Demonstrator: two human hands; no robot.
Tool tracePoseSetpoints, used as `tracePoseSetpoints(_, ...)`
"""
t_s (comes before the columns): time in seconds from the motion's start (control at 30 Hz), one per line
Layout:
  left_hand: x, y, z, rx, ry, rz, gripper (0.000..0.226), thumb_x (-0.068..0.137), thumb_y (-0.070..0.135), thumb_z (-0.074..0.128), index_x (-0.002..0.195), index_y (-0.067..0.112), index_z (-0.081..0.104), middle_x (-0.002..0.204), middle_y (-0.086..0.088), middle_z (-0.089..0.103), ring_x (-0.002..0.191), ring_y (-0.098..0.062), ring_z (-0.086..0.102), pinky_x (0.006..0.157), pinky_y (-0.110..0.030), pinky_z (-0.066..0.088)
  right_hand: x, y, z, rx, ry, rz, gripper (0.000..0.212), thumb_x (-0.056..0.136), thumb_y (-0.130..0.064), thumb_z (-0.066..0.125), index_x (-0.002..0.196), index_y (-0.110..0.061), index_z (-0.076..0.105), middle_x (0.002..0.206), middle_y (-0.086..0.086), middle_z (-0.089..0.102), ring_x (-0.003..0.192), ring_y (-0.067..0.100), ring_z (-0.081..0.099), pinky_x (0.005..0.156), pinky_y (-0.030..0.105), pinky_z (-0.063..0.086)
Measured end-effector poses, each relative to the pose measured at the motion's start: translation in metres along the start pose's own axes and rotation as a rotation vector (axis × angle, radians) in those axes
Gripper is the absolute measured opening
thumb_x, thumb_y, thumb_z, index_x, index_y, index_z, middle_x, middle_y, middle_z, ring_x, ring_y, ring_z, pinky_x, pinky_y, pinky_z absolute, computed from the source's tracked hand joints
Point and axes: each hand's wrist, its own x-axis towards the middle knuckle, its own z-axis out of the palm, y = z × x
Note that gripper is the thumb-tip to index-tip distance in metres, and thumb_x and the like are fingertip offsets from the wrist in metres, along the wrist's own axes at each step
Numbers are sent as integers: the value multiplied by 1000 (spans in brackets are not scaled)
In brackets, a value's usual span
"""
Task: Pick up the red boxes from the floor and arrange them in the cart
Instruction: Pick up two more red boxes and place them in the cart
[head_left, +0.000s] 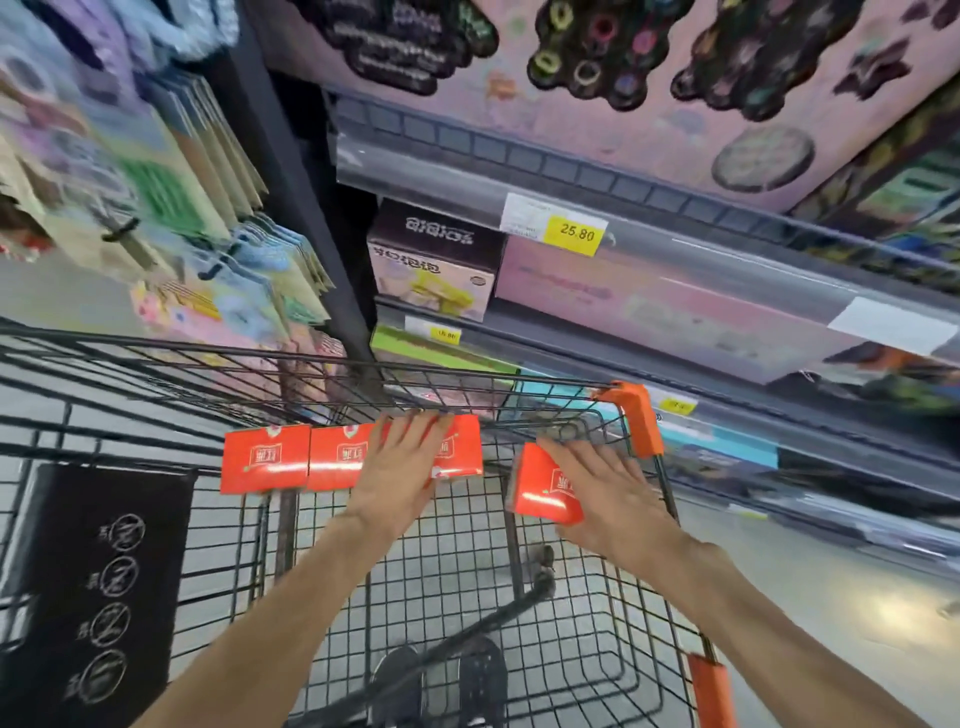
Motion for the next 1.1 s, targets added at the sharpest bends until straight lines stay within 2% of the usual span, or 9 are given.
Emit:
tracePoseSetpoints(0.17,-1,-2,8,24,-50,-17,101,80,38,79,157,24,17,154,0,31,145,-25,33,124,-58,18,45,-8,14,-35,40,-27,105,83,-36,77,161,-34,6,149,-5,36,138,22,34,122,51,24)
tracePoseSetpoints(0.33,-1,-9,13,28,51,28,95,70,37,85,149,25,33,140,2,45,127,-25,46,116,-50,33,73,-16,23,-77,-2,-60,107,82,-24,79,161,-34,8,148,-2,35,137,24,32,114,58,35)
tracePoseSetpoints(0.6,-8,-12,19,-15,98,5,90,77,37,79,152,23,32,145,0,41,134,-24,40,118,-50,32,72,-18,31,-175,40,-76,105,91,-27,73,163,-30,-3,155,8,24,143,25,27,100,45,54)
tracePoseSetpoints(0.7,-8,-12,17,-30,93,-1,85,78,35,79,150,23,35,145,-3,40,135,-26,40,118,-51,34,69,-21,32,-184,70,-54,99,92,-15,70,162,-29,2,157,11,17,146,27,24,89,39,60)
tracePoseSetpoints(0.8,-10,-11,14,-51,86,-18,80,80,34,79,146,24,35,143,-6,40,132,-28,41,116,-51,36,69,-25,34,-230,72,-17,110,82,-2,75,162,-28,4,158,12,12,148,28,18,89,37,60)
tracePoseSetpoints(0.87,-11,-9,12,-60,77,-12,78,81,35,78,146,23,36,143,-6,40,134,-28,40,118,-50,34,70,-27,37,-267,84,-9,113,80,-4,78,161,-26,3,159,12,13,148,28,18,87,36,60)
tracePoseSetpoints(0.93,-14,-8,6,-61,61,-4,78,84,39,74,149,24,34,148,-4,37,139,-26,37,120,-49,30,71,-26,40,-278,97,-15,111,83,-9,77,162,-25,0,161,12,11,151,29,15,96,41,56)
tracePoseSetpoints(1.03,-23,-6,-8,-80,24,16,78,88,43,69,153,27,29,154,1,32,145,-22,30,123,-45,26,63,-19,41,-239,88,-36,101,92,-25,71,162,-26,-2,167,9,5,156,28,7,119,53,34)
tracePoseSetpoints(1.1,-30,-2,-23,-93,4,46,74,92,43,64,154,28,27,155,3,31,146,-21,29,123,-43,24,49,-14,36,-234,91,-52,98,94,-37,69,161,-26,-2,168,7,7,157,28,9,124,55,23)
